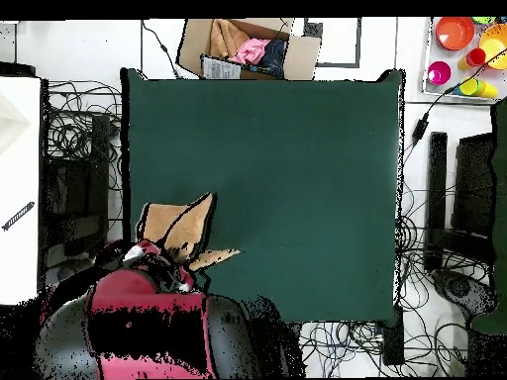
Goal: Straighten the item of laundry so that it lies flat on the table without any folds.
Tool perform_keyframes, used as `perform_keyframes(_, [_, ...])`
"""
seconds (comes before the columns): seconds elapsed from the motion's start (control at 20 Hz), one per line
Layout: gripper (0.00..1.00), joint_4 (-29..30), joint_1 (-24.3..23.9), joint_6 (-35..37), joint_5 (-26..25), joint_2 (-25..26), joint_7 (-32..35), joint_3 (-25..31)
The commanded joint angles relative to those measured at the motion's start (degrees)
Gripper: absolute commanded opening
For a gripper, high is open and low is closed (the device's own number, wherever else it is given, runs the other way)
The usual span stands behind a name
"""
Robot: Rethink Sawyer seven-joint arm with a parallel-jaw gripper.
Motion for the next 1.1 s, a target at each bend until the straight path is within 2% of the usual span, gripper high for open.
perform_keyframes(0.05, [0.00,22.60,-15.31,-30.46,2.78,7.11,-11.94,5.71])
perform_keyframes(0.1, [0.00,24.03,-19.20,-34.77,2.01,8.49,-14.13,9.24])
perform_keyframes(0.15, [0.00,24.68,-24.85,-40.85,-1.14,11.79,-16.37,14.58])
perform_keyframes(0.2, [0.00,24.17,-27.56,-43.91,-4.45,13.84,-16.35,17.20])
perform_keyframes(0.25, [0.00,22.31,-30.34,-48.03,-9.84,17.35,-16.40,19.49])
perform_keyframes(0.45, [0.00,14.65,-33.43,-55.21,-23.67,25.67,-15.29,20.22])
perform_keyframes(0.55, [0.00,11.48,-34.87,-58.18,-29.59,28.07,-15.42,20.09])
perform_keyframes(0.65, [0.00,10.76,-40.14,-56.27,-33.07,28.73,-15.98,25.22])
perform_keyframes(0.8, [0.00,8.91,-43.94,-53.97,-36.85,29.33,-15.45,30.20])
perform_keyframes(0.85, [0.00,8.10,-44.30,-54.18,-37.88,29.99,-14.60,30.87])
perform_keyframes(1.0, [0.00,5.11,-40.70,-59.05,-40.03,33.47,-9.99,26.48])
perform_keyframes(1.1, [0.00,4.10,-37.84,-61.18,-39.60,34.33,-7.68,23.53])
